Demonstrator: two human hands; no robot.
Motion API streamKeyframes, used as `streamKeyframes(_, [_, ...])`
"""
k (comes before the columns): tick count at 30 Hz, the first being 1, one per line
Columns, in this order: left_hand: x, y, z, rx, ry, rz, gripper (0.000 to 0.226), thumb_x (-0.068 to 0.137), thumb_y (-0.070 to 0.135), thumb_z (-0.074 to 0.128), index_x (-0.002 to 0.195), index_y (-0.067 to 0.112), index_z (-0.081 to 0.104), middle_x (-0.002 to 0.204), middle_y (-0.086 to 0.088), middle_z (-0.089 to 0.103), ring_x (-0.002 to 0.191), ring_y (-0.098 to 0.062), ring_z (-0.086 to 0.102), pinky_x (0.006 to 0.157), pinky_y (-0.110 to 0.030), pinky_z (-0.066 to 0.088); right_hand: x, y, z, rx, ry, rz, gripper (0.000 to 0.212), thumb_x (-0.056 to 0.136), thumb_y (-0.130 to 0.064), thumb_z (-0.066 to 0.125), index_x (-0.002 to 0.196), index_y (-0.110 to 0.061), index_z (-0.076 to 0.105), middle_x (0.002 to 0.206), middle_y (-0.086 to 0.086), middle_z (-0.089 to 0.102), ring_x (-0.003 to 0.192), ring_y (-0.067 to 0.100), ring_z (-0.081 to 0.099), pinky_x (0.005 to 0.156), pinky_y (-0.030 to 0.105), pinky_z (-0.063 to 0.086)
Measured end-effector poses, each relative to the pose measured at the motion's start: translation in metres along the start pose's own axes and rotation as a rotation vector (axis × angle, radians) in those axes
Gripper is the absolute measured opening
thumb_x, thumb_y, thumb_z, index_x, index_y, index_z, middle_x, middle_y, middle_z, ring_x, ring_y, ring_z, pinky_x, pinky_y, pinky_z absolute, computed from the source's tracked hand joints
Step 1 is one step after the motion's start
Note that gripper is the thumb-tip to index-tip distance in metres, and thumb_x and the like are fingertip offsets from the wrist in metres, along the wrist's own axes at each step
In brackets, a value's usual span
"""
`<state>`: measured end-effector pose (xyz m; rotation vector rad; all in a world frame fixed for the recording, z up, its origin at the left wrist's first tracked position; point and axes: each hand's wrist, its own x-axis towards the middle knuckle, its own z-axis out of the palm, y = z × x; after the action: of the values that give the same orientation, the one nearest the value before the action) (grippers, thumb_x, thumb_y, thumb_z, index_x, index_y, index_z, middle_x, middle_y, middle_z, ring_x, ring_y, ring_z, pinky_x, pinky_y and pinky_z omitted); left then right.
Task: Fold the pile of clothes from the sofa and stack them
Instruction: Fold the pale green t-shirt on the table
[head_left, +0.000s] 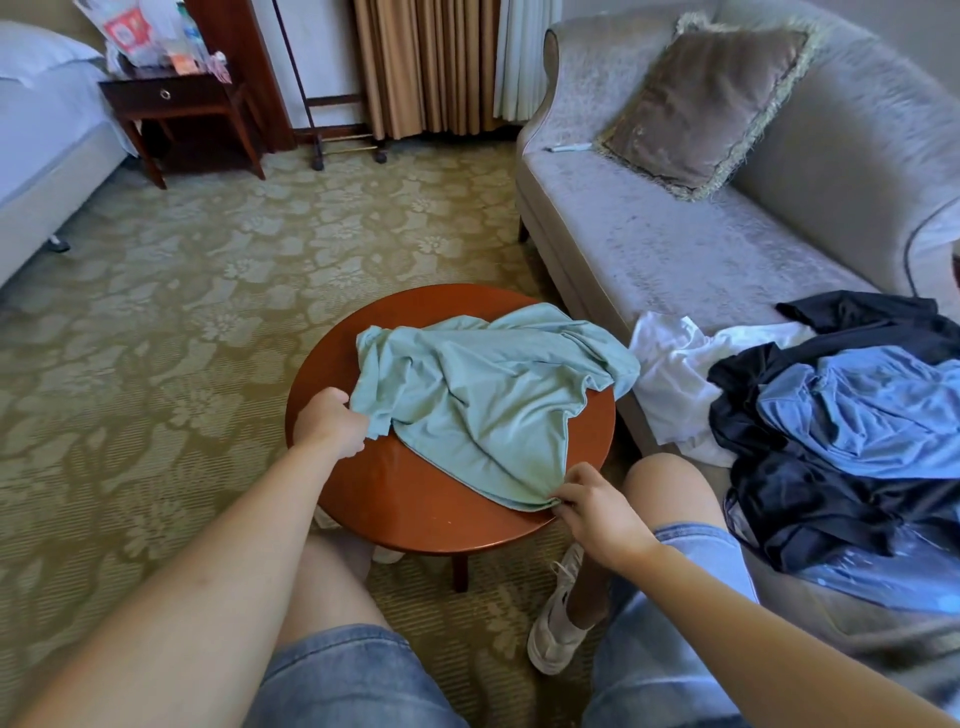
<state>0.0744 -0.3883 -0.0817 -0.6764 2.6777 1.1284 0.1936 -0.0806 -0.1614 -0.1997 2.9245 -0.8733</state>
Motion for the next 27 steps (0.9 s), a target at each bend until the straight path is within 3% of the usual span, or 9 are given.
streamKeyframes(3, [-0.005,0.002,-0.007,-0.157,0.008,0.033,0.042,0.094,0.012,0.057,0.135,0.017,0.049,0.093,-0.008,0.068,0.071,-0.018,0.068,0.072,-0.036,0.059,0.006,-0.014,-0.014,0.163,0.189,0.039,0.016,0.094,-0.012,0.059,0.105,-0.008,0.070,0.104,-0.005,0.052,0.096,0.016,0.058,0.088,0.026,0.044])
streamKeyframes(9, [-0.007,0.033,-0.045,-0.750,0.066,-0.028,0.019,0.095,0.009,0.058,0.109,0.014,0.069,0.082,-0.003,0.067,0.065,-0.009,0.061,0.060,-0.020,0.049,0.052,-0.061,-0.091,0.535,0.525,0.194,0.021,0.098,-0.015,0.049,0.107,-0.017,0.068,0.087,0.001,0.070,0.086,0.021,0.068,0.084,0.041,0.054])
streamKeyframes(12, [-0.012,0.054,-0.074,-1.004,0.034,0.012,0.026,0.093,0.003,0.057,0.118,0.010,0.063,0.085,-0.002,0.065,0.073,-0.005,0.062,0.060,-0.015,0.049,0.070,-0.086,-0.135,0.523,0.633,0.148,0.028,0.094,-0.011,0.055,0.119,-0.013,0.065,0.096,-0.004,0.065,0.094,0.013,0.062,0.087,0.025,0.047])
streamKeyframes(14, [-0.020,0.071,-0.099,-1.112,0.049,0.078,0.034,0.091,-0.004,0.056,0.124,0.007,0.059,0.094,-0.004,0.065,0.081,-0.005,0.063,0.064,-0.015,0.052,0.077,-0.107,-0.169,0.514,0.693,0.099,0.024,0.091,-0.011,0.059,0.113,-0.012,0.068,0.092,-0.004,0.064,0.091,0.011,0.059,0.081,0.021,0.043])
streamKeyframes(17, [-0.037,0.096,-0.145,-1.174,0.116,0.207,0.043,0.088,-0.011,0.055,0.127,0.007,0.056,0.110,-0.008,0.065,0.087,-0.007,0.065,0.066,-0.015,0.054,0.079,-0.144,-0.222,0.499,0.800,-0.023,0.012,0.090,-0.012,0.060,0.092,-0.010,0.072,0.079,0.001,0.066,0.079,0.013,0.058,0.072,0.029,0.044])
streamKeyframes(20, [-0.068,0.122,-0.196,-1.160,0.217,0.362,0.045,0.087,-0.011,0.056,0.129,0.006,0.056,0.104,-0.008,0.065,0.084,-0.007,0.065,0.071,-0.015,0.054,0.078,-0.178,-0.278,0.481,0.927,-0.086,0.017,0.089,-0.014,0.058,0.078,-0.018,0.070,0.068,-0.001,0.065,0.072,0.012,0.057,0.066,0.026,0.043])
streamKeyframes(22, [-0.092,0.135,-0.227,-1.115,0.300,0.470,0.038,0.085,-0.008,0.060,0.121,0.008,0.061,0.095,-0.006,0.069,0.079,-0.006,0.066,0.072,-0.015,0.053,0.074,-0.198,-0.315,0.545,0.992,-0.088,0.019,0.088,-0.020,0.056,0.084,-0.015,0.074,0.076,0.001,0.071,0.077,0.015,0.066,0.075,0.031,0.053])
streamKeyframes(24, [-0.115,0.143,-0.250,-1.068,0.367,0.581,0.021,0.090,-0.003,0.057,0.100,0.013,0.065,0.068,0.005,0.071,0.062,-0.001,0.065,0.064,-0.013,0.050,0.064,-0.216,-0.348,0.579,1.048,-0.083,0.024,0.090,-0.024,0.054,0.096,-0.017,0.075,0.083,0.003,0.073,0.081,0.019,0.068,0.080,0.038,0.056])
streamKeyframes(27, [-0.148,0.156,-0.277,-1.016,0.512,0.673,0.024,0.098,0.004,0.050,0.079,0.016,0.058,0.050,0.010,0.062,0.045,0.004,0.059,0.055,-0.012,0.047,0.042,-0.236,-0.388,0.547,1.081,-0.099,0.026,0.095,-0.023,0.050,0.105,-0.017,0.074,0.083,0.002,0.069,0.078,0.019,0.062,0.073,0.030,0.049])
